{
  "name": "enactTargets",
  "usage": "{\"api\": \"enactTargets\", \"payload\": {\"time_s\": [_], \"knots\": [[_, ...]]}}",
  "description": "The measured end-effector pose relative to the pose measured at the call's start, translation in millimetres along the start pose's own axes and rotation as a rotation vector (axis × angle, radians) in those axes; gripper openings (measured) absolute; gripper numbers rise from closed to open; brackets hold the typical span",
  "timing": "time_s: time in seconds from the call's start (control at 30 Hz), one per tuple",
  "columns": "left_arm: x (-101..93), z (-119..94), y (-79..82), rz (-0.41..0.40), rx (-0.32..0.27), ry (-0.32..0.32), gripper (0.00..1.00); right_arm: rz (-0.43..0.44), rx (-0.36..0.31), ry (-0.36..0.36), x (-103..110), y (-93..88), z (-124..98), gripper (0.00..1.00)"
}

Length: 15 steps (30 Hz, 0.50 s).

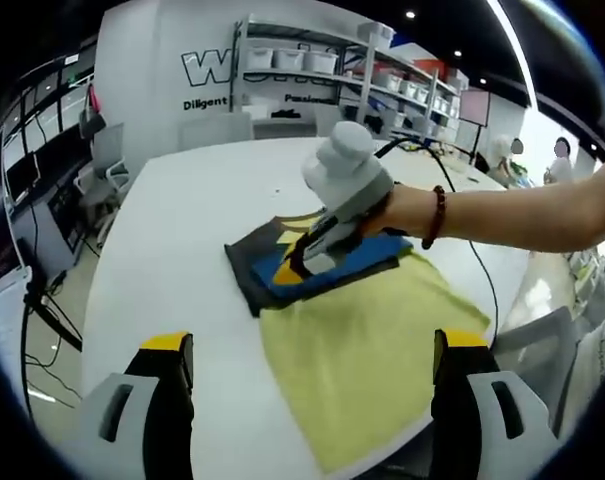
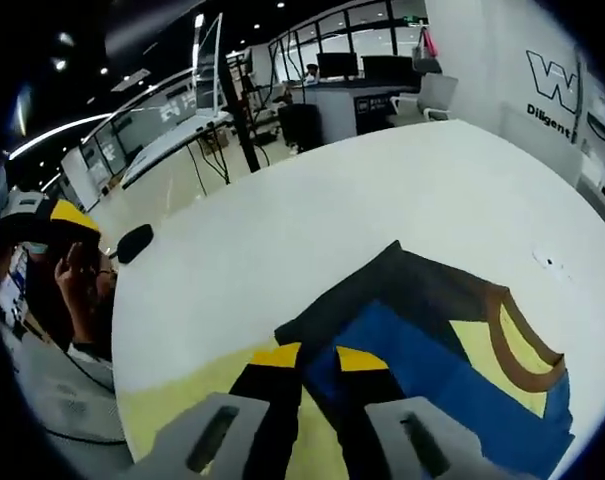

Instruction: Fold the garment on the visible template until the final outline fits inside the template.

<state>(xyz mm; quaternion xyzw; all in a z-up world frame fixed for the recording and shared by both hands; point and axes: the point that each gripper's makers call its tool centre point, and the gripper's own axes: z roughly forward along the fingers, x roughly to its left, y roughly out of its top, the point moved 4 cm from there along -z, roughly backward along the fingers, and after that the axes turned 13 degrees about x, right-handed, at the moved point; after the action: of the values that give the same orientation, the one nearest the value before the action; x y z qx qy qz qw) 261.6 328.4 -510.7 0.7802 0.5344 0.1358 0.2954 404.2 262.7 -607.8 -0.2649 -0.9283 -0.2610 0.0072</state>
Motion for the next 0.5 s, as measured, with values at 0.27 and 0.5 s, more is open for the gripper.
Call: {"api": "enactTargets", "payload": {"time_s": [0.27,0.5], "knots": [[1.0,3,1.4,0.002,0.009,0.000,0.99,0.008,-0.048,-0.008,-10,3.2,-18,0.30],[-0.6,3,3.4,0.000,0.010,-0.002,0.99,0.040,-0.075,-0.036,-20,-9.0,-39,0.40]]}}
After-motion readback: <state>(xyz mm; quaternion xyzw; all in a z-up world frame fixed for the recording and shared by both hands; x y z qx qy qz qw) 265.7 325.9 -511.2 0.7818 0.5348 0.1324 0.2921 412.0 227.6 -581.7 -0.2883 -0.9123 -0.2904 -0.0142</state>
